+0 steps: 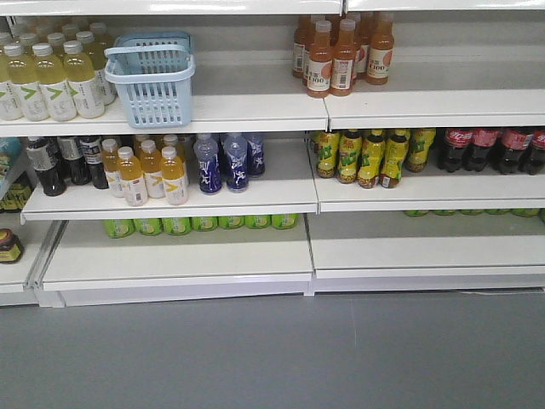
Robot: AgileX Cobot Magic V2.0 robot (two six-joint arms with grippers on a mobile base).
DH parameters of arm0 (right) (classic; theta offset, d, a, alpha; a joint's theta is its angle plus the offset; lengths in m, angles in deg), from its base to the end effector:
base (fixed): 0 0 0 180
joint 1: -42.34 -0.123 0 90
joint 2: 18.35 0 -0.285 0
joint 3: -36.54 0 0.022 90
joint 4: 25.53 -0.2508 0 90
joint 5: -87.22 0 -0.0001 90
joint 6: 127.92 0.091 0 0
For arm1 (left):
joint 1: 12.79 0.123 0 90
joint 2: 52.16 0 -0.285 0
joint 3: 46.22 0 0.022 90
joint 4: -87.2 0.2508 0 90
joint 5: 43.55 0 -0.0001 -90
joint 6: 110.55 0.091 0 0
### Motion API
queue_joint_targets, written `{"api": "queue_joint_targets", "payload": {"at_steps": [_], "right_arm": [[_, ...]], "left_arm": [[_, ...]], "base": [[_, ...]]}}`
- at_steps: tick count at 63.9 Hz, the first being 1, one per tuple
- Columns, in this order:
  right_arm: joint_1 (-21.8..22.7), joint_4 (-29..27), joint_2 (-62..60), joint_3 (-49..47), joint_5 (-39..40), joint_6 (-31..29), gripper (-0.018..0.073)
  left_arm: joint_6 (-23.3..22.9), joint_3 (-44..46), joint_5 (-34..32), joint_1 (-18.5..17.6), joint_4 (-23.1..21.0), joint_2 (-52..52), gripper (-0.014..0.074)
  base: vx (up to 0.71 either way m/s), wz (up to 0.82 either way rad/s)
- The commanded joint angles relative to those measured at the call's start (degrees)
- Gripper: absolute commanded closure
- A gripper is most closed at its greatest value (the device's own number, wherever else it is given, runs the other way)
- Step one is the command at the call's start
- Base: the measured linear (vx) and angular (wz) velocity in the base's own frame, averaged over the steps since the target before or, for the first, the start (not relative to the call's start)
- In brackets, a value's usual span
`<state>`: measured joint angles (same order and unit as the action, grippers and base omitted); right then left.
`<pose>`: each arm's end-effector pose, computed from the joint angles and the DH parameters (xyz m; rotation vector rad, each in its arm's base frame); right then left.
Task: Place coke in basket with both arms
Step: 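Drive the base toward the shelf holding the light-blue basket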
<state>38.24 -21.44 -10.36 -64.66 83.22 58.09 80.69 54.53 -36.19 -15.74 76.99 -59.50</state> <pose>0.0578 0.0037 0.1973 -0.0261 1.5847 0.0783 0.0570 -0.0050 0.1901 0.0754 1.6361 -0.0432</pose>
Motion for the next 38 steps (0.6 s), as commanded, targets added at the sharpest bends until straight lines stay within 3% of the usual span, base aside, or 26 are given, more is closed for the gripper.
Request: {"api": "queue_joint_targets", "payload": {"at_steps": [1, 38], "right_arm": [[0.03, 0.22, 0.63, 0.46, 4.00, -0.58, 0.0569], [0.03, 0.22, 0.63, 0.46, 4.00, -0.58, 0.0569]], "left_arm": [[-0.34, 1.92, -3.81, -0.23, -0.10, 1.10, 0.0602], [-0.34, 1.92, -3.81, -0.23, -0.10, 1.10, 0.0602]], "base": [[0.15, 0.04], [0.17, 0.04]]}}
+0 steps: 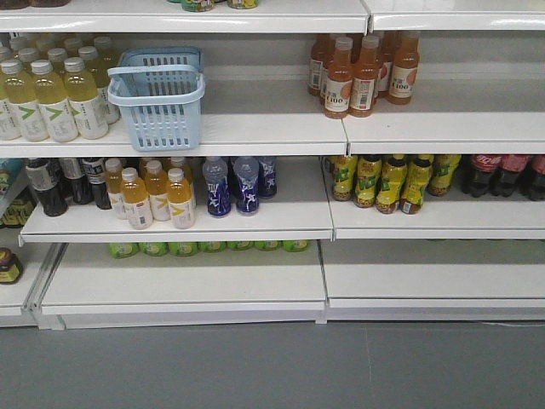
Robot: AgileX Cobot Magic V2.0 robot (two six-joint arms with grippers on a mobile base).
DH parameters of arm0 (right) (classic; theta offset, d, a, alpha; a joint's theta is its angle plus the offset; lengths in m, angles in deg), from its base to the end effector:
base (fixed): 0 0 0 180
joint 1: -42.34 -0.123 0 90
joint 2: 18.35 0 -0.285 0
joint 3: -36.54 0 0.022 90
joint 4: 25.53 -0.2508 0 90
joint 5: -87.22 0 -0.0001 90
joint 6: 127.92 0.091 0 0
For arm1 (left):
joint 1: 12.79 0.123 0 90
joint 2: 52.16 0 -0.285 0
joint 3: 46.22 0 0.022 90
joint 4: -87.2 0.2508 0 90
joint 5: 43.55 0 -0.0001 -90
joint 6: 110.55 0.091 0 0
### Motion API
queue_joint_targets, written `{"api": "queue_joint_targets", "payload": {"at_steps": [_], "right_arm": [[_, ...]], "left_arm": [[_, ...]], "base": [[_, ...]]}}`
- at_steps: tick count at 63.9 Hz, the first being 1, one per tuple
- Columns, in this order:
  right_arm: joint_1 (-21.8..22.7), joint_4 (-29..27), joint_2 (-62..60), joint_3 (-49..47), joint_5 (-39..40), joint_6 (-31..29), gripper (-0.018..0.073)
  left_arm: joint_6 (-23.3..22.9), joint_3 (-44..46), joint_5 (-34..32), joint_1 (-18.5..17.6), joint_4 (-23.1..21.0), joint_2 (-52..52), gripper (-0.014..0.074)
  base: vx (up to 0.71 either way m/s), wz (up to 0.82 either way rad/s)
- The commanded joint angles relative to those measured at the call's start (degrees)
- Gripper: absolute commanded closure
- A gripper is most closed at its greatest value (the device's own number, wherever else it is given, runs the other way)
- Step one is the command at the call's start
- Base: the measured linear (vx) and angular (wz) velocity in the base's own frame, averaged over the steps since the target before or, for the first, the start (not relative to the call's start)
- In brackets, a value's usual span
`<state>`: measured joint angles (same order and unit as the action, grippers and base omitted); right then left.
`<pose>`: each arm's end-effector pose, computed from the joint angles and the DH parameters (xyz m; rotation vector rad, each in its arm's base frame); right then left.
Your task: Place coke in basket with both arms
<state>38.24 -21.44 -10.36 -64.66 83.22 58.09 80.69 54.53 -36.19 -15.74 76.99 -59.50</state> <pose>0.0578 0.0037 0.1973 -0.0261 1.5847 0.0783 0.0570 -0.0050 0.1901 0.0754 1.6361 -0.0432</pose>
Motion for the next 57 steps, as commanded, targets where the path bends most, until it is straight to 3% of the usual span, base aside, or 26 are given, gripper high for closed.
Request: {"api": "queue_joint_targets", "payload": {"at_steps": [1, 57], "right_arm": [[0.03, 0.22, 0.63, 0.46, 4.00, -0.58, 0.0569], [0.03, 0.22, 0.63, 0.46, 4.00, -0.58, 0.0569]], "left_arm": [[-0.34, 1.92, -3.81, -0.23, -0.10, 1.10, 0.0602], [-0.34, 1.92, -3.81, -0.23, -0.10, 1.10, 0.0602]], "base": [[0.16, 0.02], [0.11, 0.00]]}}
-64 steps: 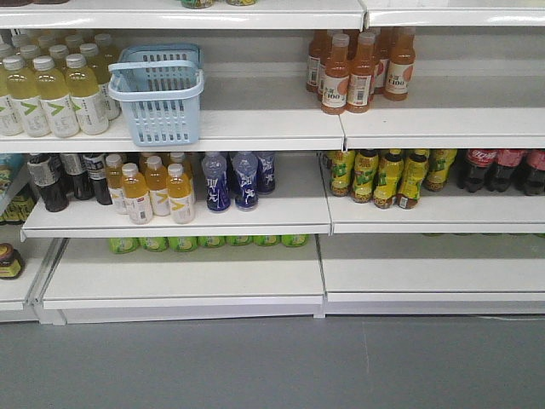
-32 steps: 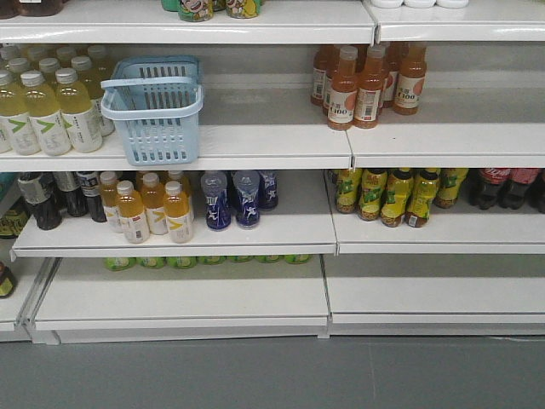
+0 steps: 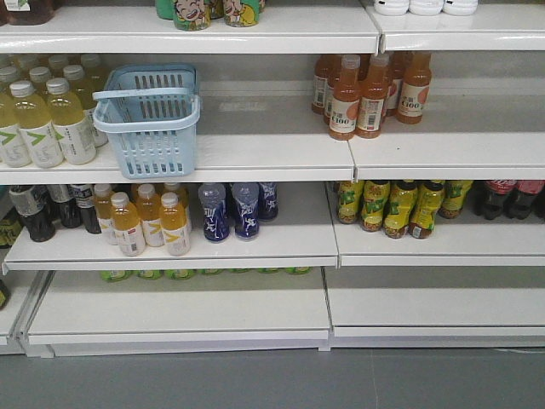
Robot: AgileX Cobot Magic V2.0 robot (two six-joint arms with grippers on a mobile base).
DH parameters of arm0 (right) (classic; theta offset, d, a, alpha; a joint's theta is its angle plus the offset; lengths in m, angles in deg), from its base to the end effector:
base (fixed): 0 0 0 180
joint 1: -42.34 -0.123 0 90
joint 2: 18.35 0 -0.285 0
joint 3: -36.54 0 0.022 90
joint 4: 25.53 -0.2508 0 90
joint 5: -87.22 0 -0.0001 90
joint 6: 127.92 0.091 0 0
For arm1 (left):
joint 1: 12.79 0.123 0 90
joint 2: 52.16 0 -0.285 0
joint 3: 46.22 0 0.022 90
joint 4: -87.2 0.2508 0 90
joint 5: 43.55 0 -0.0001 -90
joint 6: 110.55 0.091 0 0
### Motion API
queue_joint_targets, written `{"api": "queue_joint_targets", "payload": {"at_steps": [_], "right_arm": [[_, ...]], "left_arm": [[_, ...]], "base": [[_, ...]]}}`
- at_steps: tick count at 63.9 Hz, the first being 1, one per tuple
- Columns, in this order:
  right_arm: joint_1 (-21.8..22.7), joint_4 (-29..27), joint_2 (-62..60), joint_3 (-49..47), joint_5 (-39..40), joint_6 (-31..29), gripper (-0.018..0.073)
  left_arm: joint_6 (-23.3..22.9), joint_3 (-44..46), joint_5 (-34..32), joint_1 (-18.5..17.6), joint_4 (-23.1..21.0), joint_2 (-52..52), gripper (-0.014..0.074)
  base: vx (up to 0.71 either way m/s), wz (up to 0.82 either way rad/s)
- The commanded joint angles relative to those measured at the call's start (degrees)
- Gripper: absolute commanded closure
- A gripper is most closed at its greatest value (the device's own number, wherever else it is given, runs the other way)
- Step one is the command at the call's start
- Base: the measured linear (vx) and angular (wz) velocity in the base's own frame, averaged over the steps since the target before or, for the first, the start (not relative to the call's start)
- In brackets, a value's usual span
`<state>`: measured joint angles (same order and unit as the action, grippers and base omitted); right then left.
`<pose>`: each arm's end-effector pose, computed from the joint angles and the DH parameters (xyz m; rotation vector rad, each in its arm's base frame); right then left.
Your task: Place coke in basket with both arms
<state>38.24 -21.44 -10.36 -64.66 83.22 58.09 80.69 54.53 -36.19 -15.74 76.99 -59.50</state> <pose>0.0578 0.0037 0.1973 -0.0261 1.5847 0.0783 0.0570 -0.0050 0.1901 0.0754 1.6361 -0.0432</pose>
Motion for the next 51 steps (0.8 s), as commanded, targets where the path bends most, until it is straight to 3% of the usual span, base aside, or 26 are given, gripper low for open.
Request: {"api": "queue_joint_targets", "payload": {"at_steps": [1, 51], "right_arm": [[0.03, 0.22, 0.63, 0.46, 4.00, -0.58, 0.0569], [0.03, 0.22, 0.63, 0.46, 4.00, -0.58, 0.0569]], "left_arm": [[-0.34, 1.92, -3.81, -0.23, -0.10, 1.10, 0.0602], [-0.34, 1.92, -3.81, -0.23, -0.10, 1.10, 0.0602]], "base": [[0.07, -0.01], [0.09, -0.01]]}}
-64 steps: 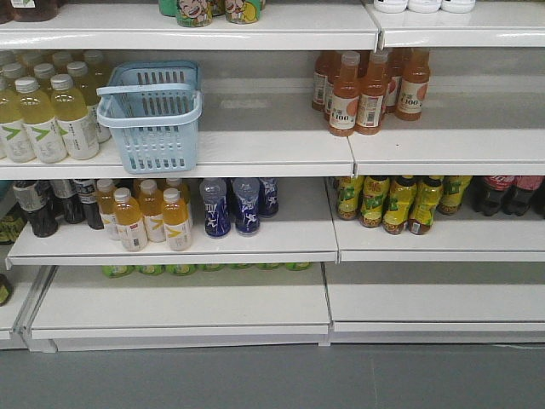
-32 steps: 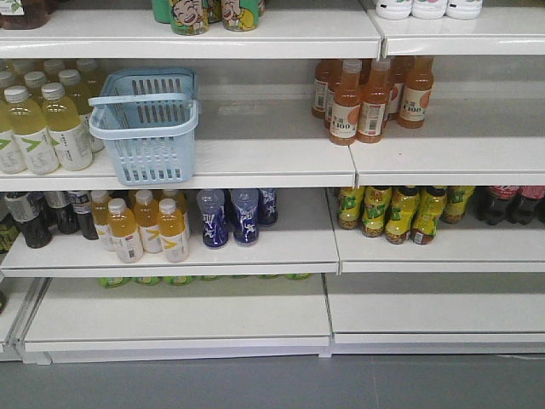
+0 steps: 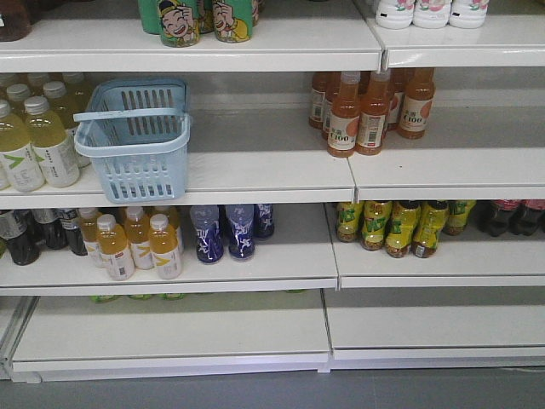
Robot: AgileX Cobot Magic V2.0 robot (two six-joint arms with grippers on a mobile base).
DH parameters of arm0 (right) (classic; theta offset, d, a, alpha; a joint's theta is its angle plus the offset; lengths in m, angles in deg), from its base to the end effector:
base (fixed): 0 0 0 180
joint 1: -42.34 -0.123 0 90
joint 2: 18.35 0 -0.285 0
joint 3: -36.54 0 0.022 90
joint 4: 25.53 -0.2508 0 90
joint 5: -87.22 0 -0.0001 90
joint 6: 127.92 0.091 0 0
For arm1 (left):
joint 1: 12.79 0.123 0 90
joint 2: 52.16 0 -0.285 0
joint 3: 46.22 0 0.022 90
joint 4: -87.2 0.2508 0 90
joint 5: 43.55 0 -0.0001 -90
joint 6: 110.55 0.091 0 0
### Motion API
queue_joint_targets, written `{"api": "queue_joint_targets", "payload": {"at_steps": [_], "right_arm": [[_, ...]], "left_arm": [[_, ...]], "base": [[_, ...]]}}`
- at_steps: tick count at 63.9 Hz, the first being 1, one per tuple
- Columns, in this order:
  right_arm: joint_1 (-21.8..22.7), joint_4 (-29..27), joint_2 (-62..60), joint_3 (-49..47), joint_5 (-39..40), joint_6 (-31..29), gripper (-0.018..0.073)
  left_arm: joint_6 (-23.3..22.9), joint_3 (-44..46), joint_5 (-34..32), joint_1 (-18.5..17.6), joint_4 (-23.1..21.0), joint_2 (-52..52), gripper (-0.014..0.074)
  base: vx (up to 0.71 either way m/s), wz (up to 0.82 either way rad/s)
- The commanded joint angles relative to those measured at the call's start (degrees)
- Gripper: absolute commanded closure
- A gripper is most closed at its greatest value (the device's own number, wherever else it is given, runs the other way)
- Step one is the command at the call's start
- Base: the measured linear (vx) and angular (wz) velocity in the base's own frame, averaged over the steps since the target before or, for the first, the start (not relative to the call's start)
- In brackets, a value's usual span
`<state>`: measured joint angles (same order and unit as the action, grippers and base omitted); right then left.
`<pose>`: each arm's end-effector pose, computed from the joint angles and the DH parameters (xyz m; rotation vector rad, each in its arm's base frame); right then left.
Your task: Place coke in basket with both arms
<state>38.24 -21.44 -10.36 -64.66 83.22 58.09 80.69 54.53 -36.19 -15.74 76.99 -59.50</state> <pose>0.0578 0.0037 0.1973 -0.0261 1.5847 0.0783 0.0570 -0.0050 0.1901 0.0754 1.6361 -0.0432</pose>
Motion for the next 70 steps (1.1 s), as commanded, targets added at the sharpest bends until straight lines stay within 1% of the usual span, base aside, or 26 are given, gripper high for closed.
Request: {"api": "queue_joint_targets", "payload": {"at_steps": [1, 70], "right_arm": [[0.03, 0.22, 0.63, 0.46, 4.00, -0.58, 0.0569], [0.03, 0.22, 0.63, 0.46, 4.00, -0.58, 0.0569]], "left_arm": [[-0.34, 1.92, -3.81, -0.23, -0.10, 1.10, 0.0602], [-0.34, 1.92, -3.81, -0.23, -0.10, 1.10, 0.0602]], "base": [[0.10, -0.03], [0.10, -0.01]]}}
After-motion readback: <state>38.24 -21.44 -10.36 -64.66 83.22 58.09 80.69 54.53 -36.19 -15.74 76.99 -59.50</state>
